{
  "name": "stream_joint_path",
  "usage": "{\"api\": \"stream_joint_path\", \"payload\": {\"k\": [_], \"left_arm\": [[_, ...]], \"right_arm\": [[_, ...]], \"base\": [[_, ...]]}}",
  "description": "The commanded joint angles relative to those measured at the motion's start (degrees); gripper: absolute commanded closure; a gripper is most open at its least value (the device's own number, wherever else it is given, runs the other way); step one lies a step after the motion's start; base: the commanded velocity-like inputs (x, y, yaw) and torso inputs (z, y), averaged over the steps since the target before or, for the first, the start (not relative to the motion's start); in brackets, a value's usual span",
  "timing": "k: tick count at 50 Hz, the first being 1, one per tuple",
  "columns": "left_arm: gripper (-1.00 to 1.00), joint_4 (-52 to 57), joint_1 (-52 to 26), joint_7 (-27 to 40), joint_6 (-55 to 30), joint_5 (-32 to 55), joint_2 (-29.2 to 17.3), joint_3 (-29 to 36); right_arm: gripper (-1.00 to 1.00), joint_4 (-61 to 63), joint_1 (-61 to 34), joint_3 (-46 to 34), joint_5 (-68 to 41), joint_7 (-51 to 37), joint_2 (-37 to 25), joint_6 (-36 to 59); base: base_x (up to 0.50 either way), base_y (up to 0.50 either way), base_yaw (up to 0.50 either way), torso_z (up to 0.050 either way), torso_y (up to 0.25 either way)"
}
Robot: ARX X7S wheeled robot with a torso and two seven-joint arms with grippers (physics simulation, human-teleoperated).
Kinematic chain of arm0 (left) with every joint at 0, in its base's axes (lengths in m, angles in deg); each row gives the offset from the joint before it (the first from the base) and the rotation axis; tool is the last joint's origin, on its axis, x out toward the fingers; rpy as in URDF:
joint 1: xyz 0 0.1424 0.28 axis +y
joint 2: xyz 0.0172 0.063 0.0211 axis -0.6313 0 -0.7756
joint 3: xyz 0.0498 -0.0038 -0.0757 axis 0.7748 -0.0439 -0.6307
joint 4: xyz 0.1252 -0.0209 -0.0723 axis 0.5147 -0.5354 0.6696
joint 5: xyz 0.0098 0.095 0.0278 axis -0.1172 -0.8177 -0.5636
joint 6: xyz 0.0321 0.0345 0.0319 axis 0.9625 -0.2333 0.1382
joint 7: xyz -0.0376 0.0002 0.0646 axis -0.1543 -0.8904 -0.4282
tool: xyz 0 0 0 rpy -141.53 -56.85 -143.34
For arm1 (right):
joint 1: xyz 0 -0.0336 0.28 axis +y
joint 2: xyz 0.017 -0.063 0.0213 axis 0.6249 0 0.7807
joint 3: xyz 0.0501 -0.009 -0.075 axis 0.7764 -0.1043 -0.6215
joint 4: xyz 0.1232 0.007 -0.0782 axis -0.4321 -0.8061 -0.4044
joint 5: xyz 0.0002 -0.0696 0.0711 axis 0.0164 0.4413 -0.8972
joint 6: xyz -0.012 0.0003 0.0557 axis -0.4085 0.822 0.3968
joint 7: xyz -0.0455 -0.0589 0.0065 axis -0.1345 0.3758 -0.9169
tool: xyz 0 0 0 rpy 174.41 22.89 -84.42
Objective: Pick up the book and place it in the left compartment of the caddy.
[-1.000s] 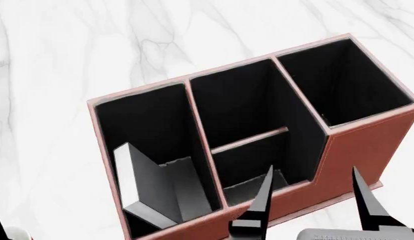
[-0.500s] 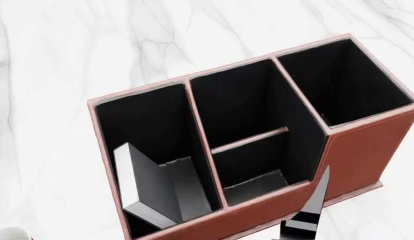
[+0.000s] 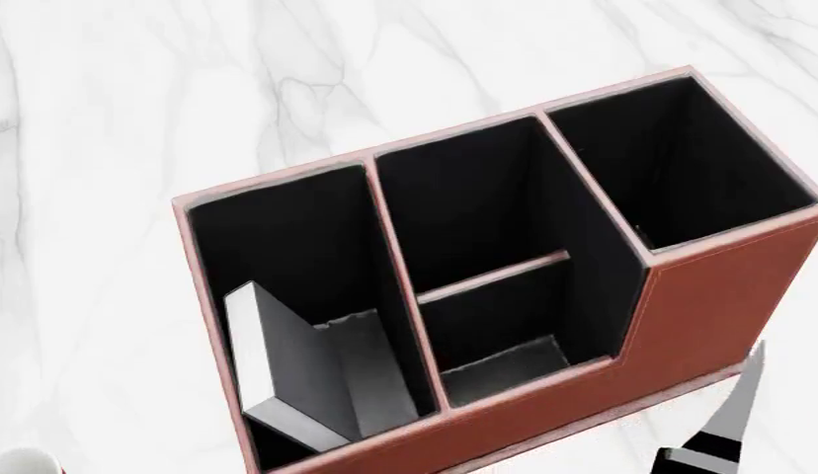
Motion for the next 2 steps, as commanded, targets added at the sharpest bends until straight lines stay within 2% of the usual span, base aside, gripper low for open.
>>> {"api": "stream_joint_path", "payload": {"k": [1,2], "left_arm": [[-1.00,-0.22,1.59,0.24,1.17,1.12,-0.25,-2.64],[-1.00,-0.26,1.64,0.21,1.25,1.18,-0.24,-2.73]], "right_arm": [[-1.00,-0.16,6.31,4.15,-0.17,-2.07,-3.29,-5.10],[-1.00,-0.11,6.77,4.46,-0.18,-2.21,-3.55,-5.44]], "base": [[0.00,0.00,0.00,0.000,0.000],[0.00,0.00,0.00,0.000,0.000]]}}
